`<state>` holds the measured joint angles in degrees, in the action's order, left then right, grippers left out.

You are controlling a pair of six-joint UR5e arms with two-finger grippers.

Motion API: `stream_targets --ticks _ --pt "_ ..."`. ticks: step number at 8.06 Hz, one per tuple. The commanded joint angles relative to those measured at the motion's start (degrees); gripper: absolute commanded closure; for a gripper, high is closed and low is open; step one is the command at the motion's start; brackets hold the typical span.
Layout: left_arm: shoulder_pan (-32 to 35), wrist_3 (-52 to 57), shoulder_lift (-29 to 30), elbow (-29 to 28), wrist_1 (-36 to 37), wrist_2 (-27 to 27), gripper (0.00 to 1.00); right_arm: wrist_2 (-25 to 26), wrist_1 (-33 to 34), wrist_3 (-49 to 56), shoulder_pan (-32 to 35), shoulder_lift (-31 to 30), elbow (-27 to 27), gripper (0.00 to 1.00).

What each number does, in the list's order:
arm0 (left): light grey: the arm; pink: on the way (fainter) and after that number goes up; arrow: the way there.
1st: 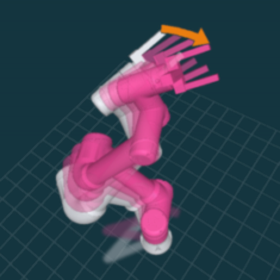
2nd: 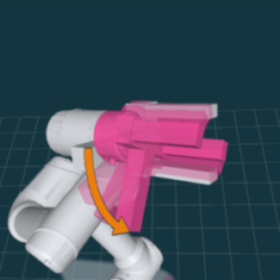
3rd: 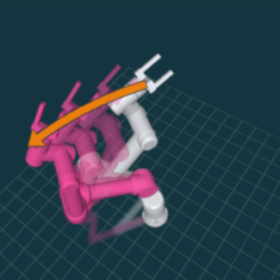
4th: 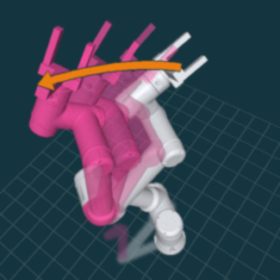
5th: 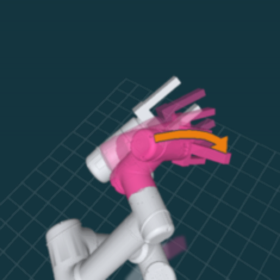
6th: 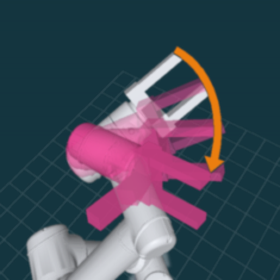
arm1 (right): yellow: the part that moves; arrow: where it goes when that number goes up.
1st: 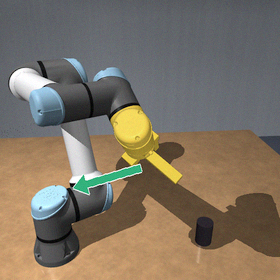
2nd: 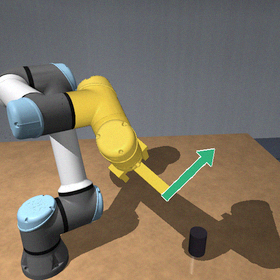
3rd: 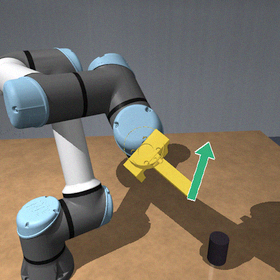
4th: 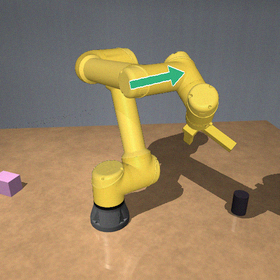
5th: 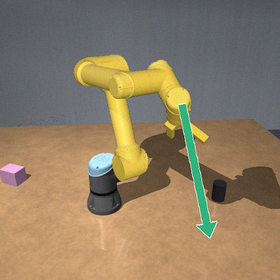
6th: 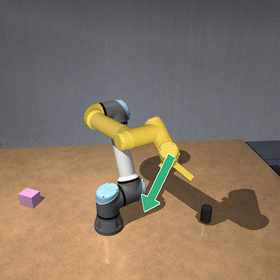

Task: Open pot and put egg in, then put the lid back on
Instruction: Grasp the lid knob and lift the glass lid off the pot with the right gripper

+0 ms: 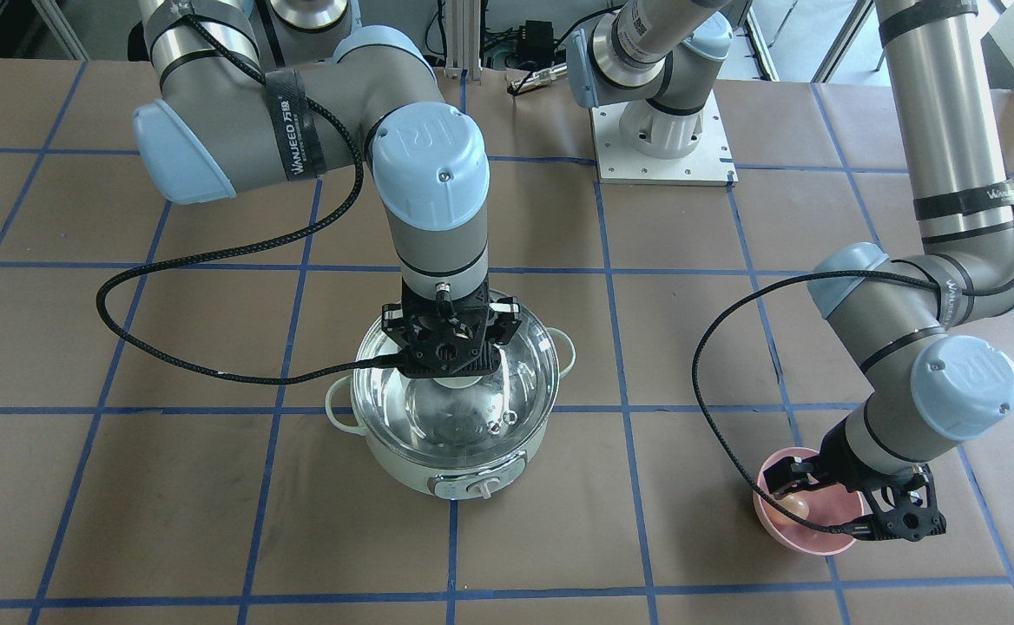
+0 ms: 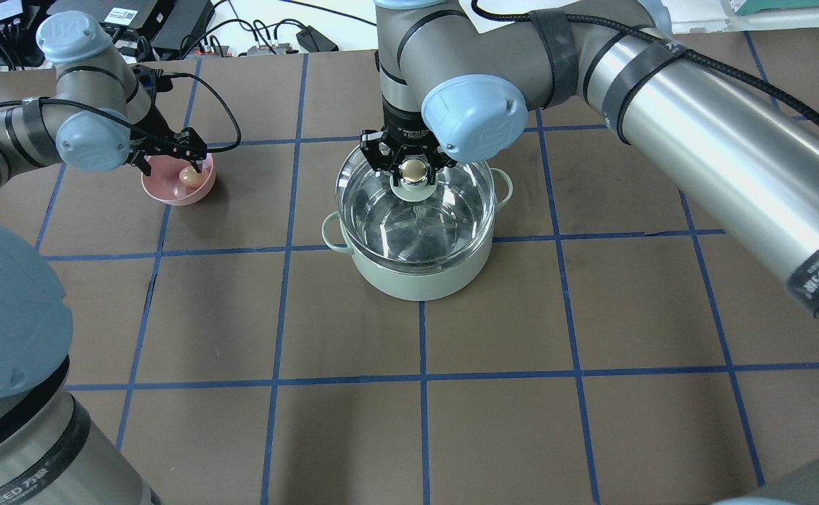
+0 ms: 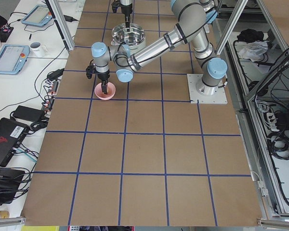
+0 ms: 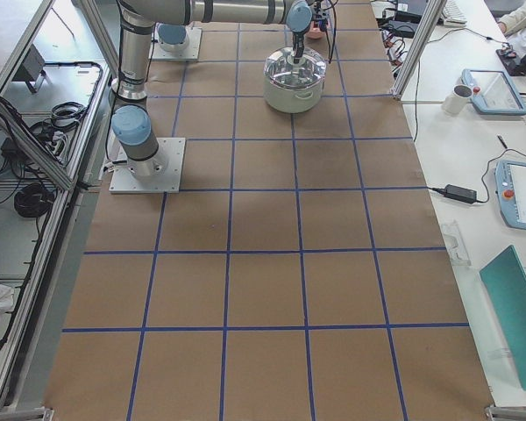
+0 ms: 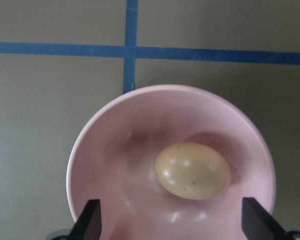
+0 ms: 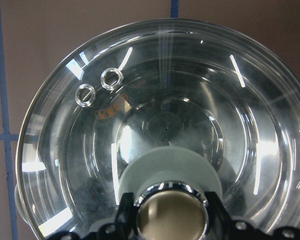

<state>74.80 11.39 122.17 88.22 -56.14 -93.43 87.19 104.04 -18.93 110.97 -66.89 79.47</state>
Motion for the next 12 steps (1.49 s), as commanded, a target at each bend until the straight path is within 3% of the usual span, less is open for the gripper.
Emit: stream_targets --ticks 1,6,8,12 --pt "-0.18 -0.06 0.78 0.46 0.51 0.26 0.00 0.78 -0.86 1.95 -1.36 -3.40 -0.19 0.92" --pt "-0.18 0.03 2.19 0.37 2.53 1.49 0.00 1.14 -12.09 20.83 -20.40 -13.52 -0.01 0.93" --pt "-0.18 0.03 2.28 0.46 2.53 1.49 0.01 4.89 -16.22 27.61 -26.22 -15.54 0.68 0.94" --pt "-0.18 0.73 2.80 0.55 2.53 1.67 0.02 5.09 -16.15 29.66 -26.86 -15.55 0.87 0.96"
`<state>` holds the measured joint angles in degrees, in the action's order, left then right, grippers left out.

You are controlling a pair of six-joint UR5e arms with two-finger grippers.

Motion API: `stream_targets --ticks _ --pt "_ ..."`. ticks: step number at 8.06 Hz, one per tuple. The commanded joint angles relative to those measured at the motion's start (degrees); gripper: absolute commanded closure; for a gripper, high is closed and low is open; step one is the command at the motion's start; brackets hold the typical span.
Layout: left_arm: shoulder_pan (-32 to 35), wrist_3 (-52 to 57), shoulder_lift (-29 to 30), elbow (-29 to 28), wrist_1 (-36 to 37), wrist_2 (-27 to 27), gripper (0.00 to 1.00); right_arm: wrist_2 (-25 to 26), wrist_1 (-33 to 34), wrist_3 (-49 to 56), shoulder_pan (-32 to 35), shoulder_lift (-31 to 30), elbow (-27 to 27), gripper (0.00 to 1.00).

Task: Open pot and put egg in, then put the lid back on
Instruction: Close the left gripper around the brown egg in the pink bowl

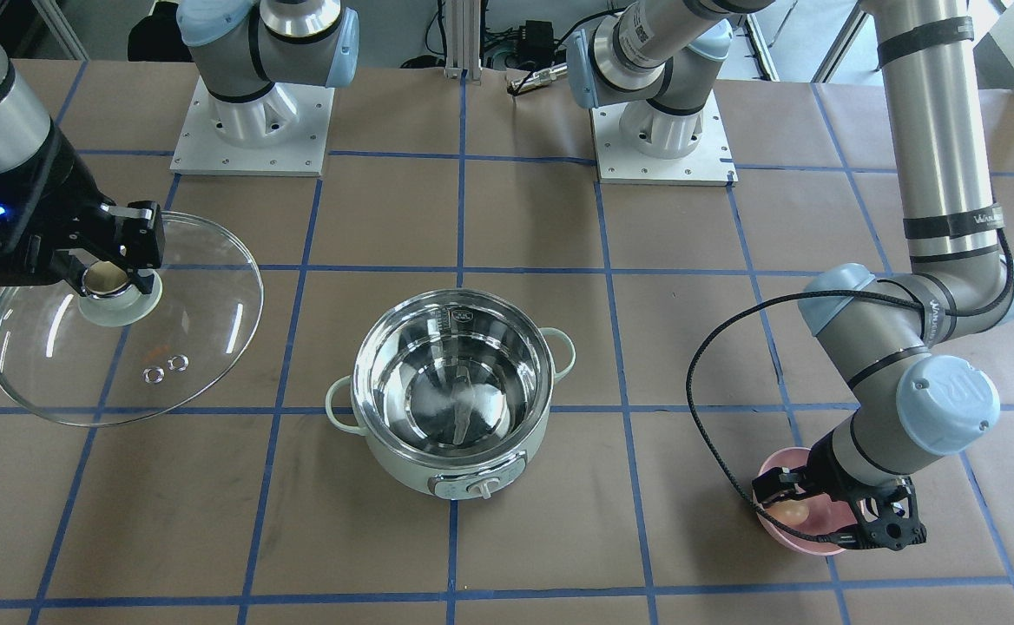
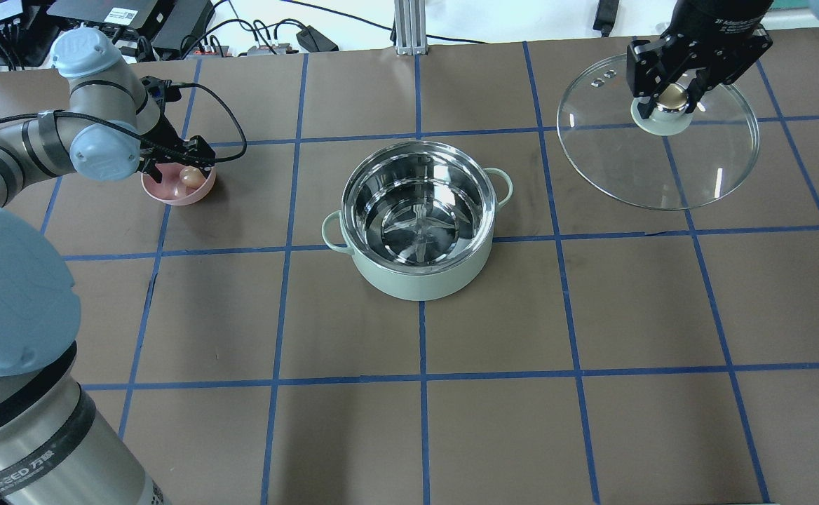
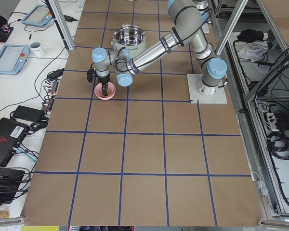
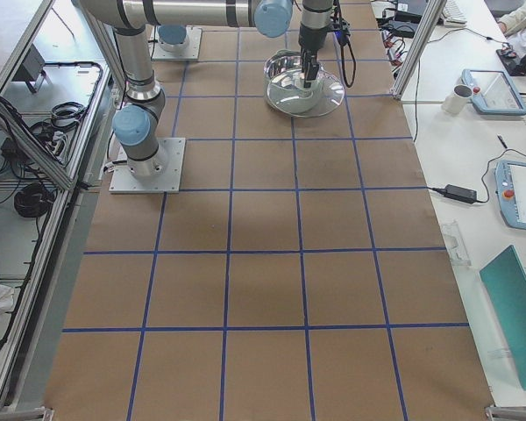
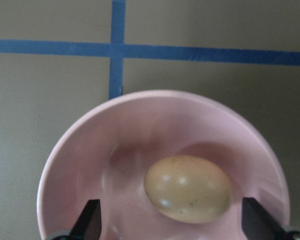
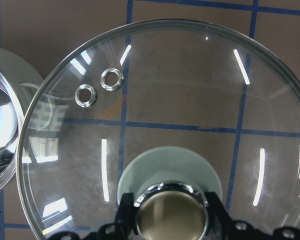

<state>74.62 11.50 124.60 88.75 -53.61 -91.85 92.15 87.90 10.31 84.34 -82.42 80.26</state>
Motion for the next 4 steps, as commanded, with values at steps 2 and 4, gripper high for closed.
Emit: stream_targets --ticks 2,4 --pt "0.00 0.80 0.38 0.10 -0.09 0.09 0.02 0.13 -0.01 0.41 -0.23 0.06 0.16 0.96" --pt "0.00 4.20 0.38 0.10 -0.18 0.18 0.02 0.22 -0.10 0.41 -0.31 -0.02 0.78 0.96"
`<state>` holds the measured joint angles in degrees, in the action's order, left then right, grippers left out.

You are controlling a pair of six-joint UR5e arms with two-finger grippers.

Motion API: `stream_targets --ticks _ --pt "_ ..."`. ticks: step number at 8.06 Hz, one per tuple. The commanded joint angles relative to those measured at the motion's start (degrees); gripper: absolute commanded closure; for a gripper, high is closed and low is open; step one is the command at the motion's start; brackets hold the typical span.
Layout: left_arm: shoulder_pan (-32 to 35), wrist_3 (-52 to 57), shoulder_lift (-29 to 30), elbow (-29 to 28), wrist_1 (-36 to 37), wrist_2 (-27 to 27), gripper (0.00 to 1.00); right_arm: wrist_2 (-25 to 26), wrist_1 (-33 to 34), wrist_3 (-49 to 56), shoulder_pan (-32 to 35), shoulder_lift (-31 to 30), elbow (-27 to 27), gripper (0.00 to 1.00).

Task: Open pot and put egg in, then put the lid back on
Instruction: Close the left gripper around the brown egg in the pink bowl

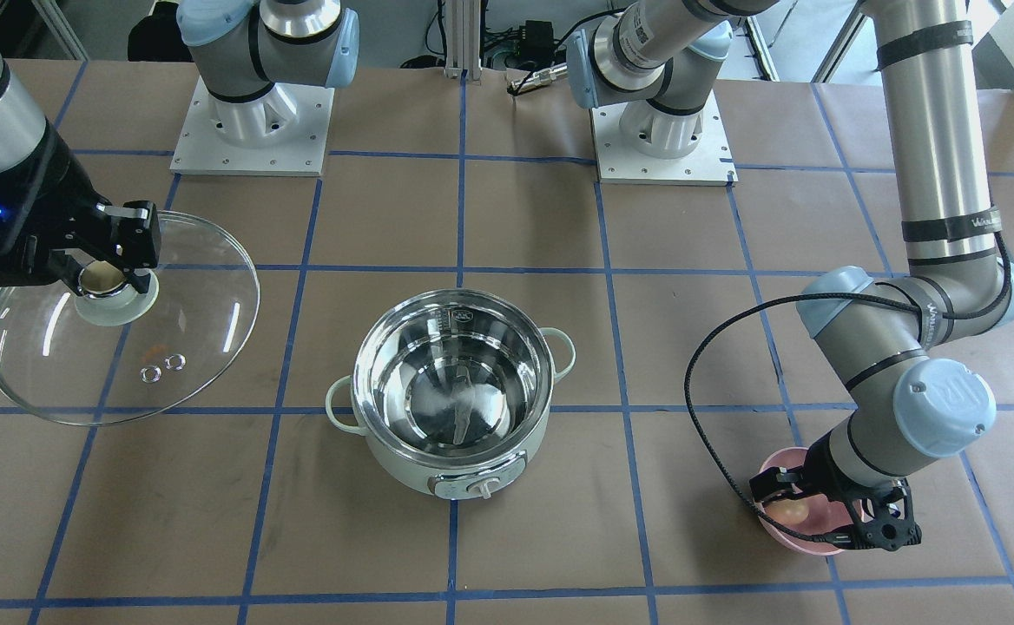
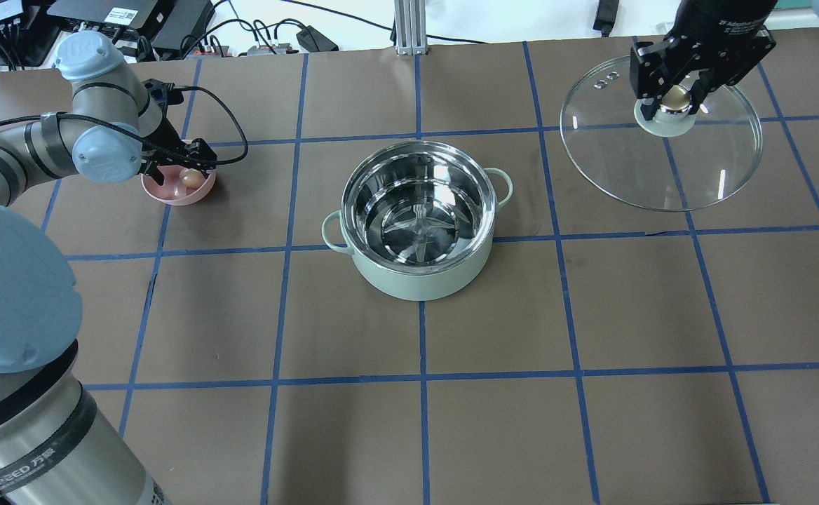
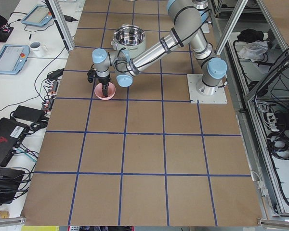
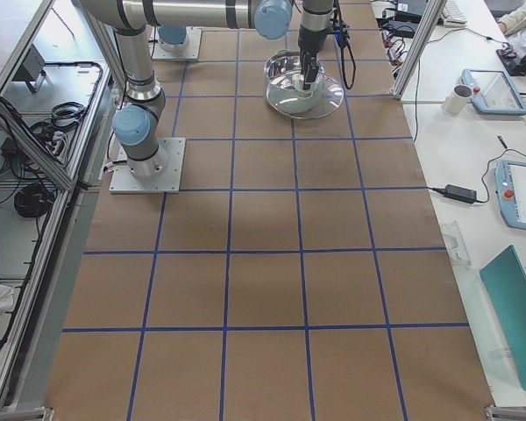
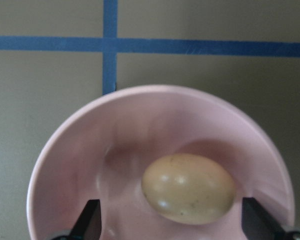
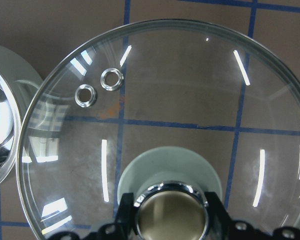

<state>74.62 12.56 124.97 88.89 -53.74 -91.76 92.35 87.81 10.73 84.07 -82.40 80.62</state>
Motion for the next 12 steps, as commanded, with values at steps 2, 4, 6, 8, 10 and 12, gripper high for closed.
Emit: stream_targets --ticks 2,4,6,8,10,12 --pt "-0.09 3.70 0.19 -0.03 -0.05 0.17 0.04 0.11 -0.10 -0.01 -0.14 -0.04 0.50 0.96" --pt "-1.66 7.46 0.19 -0.03 0.03 3.59 0.04 0.11 -0.10 -0.01 -0.05 -0.04 0.50 0.96" --pt "-2.11 7.92 0.19 -0.03 0.03 3.51 0.18 0.20 -0.10 0.08 -0.14 -0.04 0.50 0.96" --pt "-2.11 7.83 0.19 0.05 -0.14 3.95 0.18 0.11 -0.09 0.08 -0.14 -0.04 0.50 0.96" --pt "-2.11 7.74 0.19 0.14 -0.32 4.21 0.18 0.20 -0.27 0.08 -0.14 -0.04 0.50 0.96" --pt "-2.11 7.92 0.28 0.50 -0.23 6.76 0.18 0.20 -0.62 -0.01 -0.14 -0.04 0.85 0.96"
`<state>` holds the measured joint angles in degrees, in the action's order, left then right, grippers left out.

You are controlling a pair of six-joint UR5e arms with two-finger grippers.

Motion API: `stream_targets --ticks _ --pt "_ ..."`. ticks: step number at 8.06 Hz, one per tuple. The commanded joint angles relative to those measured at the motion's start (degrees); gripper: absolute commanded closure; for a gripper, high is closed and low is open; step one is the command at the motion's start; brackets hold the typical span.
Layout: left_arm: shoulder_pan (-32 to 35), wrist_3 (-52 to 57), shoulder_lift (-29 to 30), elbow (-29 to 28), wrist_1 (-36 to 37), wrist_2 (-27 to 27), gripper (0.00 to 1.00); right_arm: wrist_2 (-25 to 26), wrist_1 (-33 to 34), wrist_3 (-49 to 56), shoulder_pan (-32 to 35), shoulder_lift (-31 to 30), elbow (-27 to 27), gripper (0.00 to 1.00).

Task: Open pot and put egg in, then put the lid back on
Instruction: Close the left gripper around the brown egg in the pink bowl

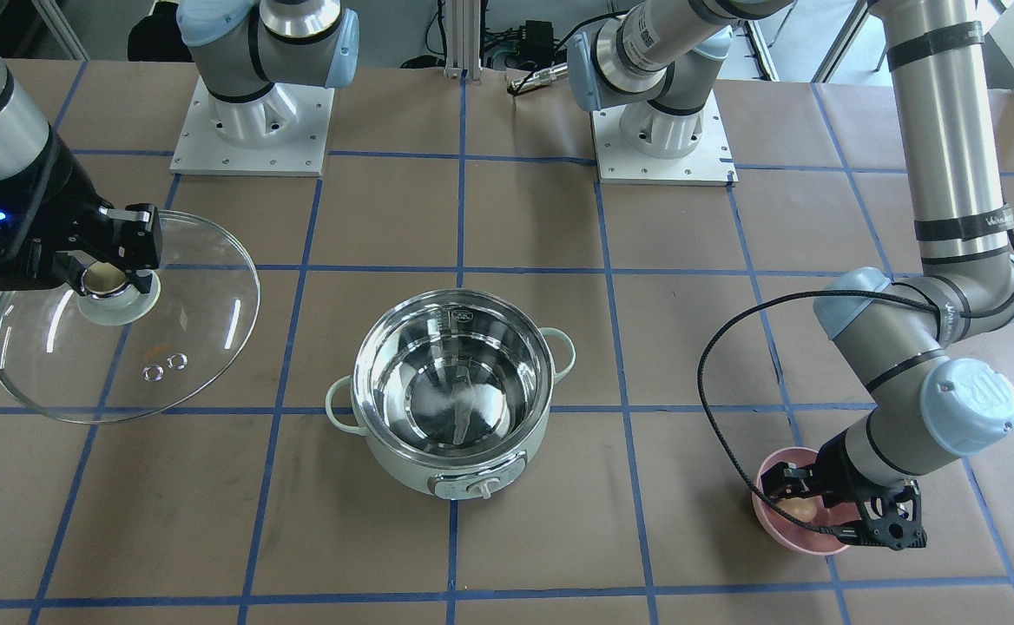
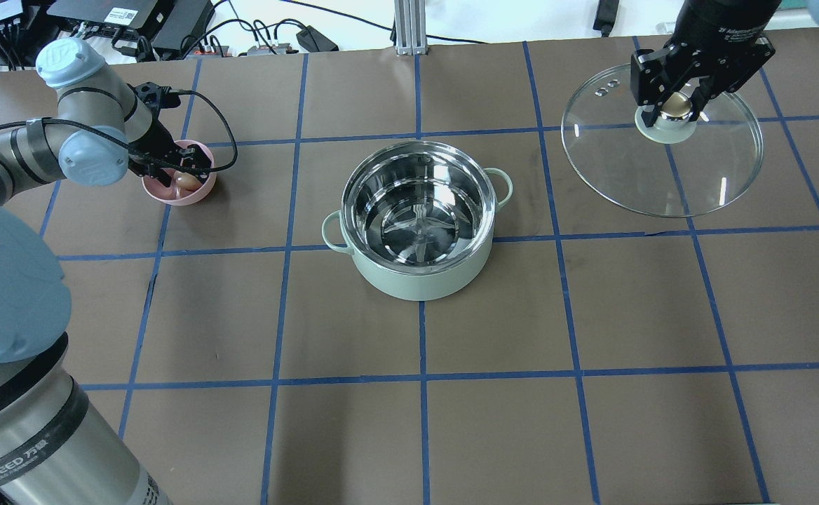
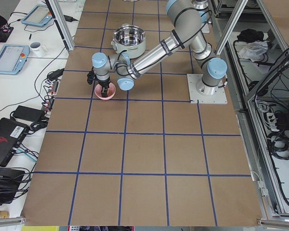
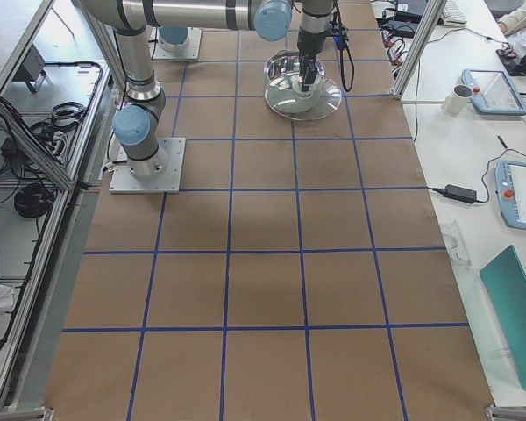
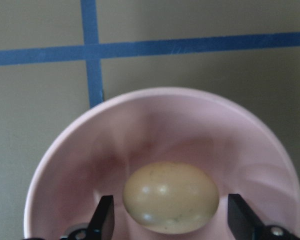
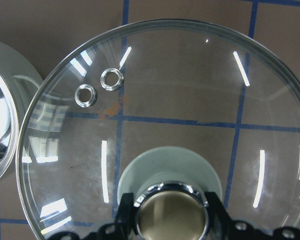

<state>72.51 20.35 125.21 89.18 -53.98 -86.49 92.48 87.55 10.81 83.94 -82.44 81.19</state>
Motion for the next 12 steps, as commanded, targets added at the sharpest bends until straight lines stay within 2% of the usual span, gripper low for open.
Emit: stream_targets --ticks 1,2,5,8,10,12 --pt "0.00 0.12 0.21 0.21 0.01 1.50 0.21 0.07 -0.36 -0.08 0.00 0.00 0.37 0.96" --pt "0.00 0.12 0.21 0.21 0.01 0.98 0.28 0.16 -0.45 0.00 0.00 0.00 0.37 0.96" --pt "0.00 0.12 0.21 0.21 -0.07 0.89 0.60 0.07 -0.62 -0.08 0.00 0.00 0.37 0.96" --pt "0.00 0.13 -1.80 0.12 -0.42 0.89 0.63 0.07 -0.80 -0.08 0.00 0.00 0.46 0.96" --pt "0.52 -2.40 -8.54 0.21 -7.23 0.71 0.63 0.07 -0.89 -0.08 0.00 0.00 0.46 0.97" --pt "6.11 -12.91 -13.57 0.47 -10.09 0.80 0.63 0.07 -0.89 -0.08 0.00 0.00 0.46 0.97"
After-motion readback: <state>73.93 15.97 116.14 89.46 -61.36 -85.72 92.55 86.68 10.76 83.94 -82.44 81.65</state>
